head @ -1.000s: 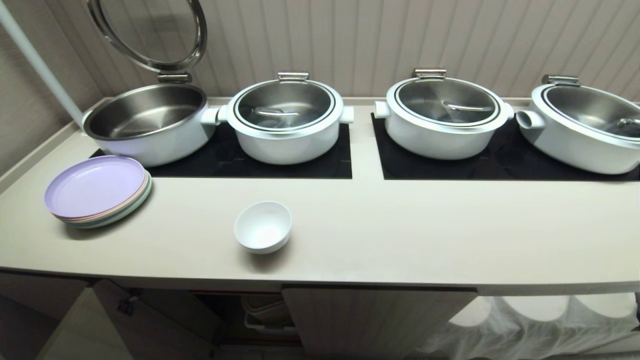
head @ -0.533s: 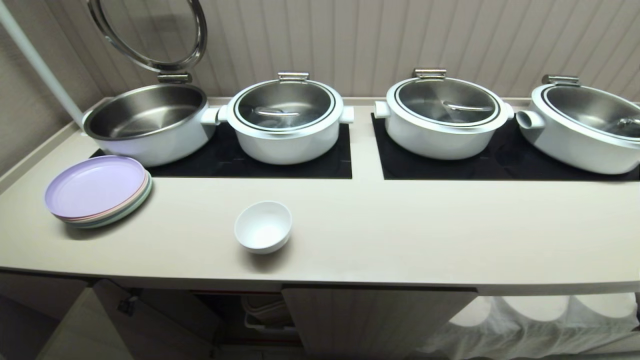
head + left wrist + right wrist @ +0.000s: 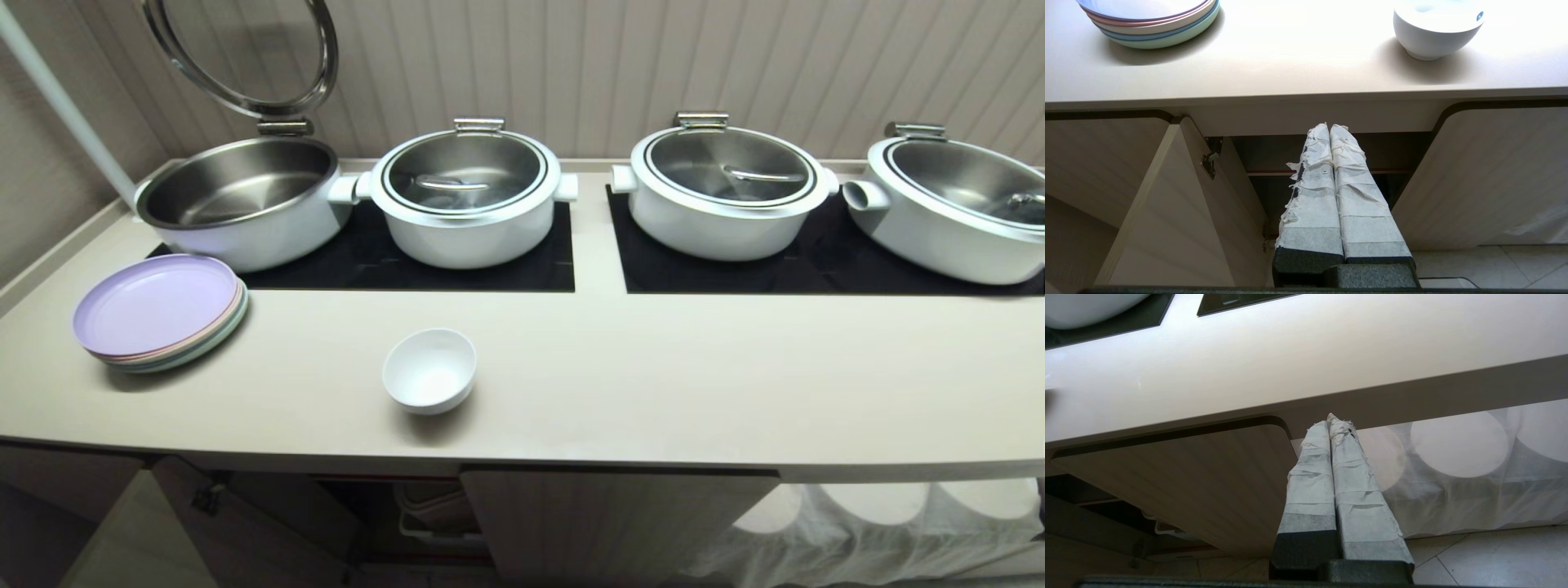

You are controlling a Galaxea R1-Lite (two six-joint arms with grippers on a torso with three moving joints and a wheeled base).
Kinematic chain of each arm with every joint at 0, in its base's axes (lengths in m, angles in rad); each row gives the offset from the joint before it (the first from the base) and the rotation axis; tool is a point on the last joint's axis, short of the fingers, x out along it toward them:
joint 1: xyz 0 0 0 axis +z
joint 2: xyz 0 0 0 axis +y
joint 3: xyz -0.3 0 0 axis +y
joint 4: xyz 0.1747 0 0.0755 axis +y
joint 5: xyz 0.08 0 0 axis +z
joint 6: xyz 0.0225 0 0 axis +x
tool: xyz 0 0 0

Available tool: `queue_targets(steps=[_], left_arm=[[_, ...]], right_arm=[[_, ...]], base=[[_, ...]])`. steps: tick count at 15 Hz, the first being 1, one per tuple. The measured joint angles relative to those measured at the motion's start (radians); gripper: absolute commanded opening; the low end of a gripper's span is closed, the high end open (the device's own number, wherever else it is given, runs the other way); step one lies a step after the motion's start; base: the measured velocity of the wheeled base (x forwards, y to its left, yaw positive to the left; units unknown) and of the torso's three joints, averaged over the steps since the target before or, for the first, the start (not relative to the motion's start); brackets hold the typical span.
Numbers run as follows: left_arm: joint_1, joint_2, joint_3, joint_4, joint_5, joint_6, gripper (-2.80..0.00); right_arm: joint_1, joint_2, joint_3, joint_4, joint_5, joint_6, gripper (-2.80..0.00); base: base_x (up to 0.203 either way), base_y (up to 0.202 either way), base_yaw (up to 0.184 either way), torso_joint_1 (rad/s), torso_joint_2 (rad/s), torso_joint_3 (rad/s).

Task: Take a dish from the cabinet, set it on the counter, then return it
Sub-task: Pick up the bowl from the table

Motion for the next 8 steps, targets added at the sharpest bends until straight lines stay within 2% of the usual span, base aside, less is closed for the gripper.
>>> queue_targets(steps=[3, 5, 8], left_arm=[[0.0, 0.0, -0.004, 0.001, -0.004, 0.009, -2.8], [0.0, 0.0, -0.008, -0.004, -0.015, 0.038, -2.8], [0.0, 0.0, -0.051, -0.006, -0.099, 0.037, -2.8]], right_arm=[[0.0, 0.0, 0.0, 0.0, 0.0, 0.0, -2.8], [0.0, 0.0, 0.0, 0.0, 0.001, 0.0, -2.8], [0.0, 0.0, 0.0, 0.0, 0.0, 0.0, -2.8]], base=[[0.0, 0.0, 0.0, 0.0, 0.0, 0.0], [0.0, 0.0, 0.0, 0.0, 0.0, 0.0], [0.0, 0.0, 0.0, 0.0, 0.0, 0.0]])
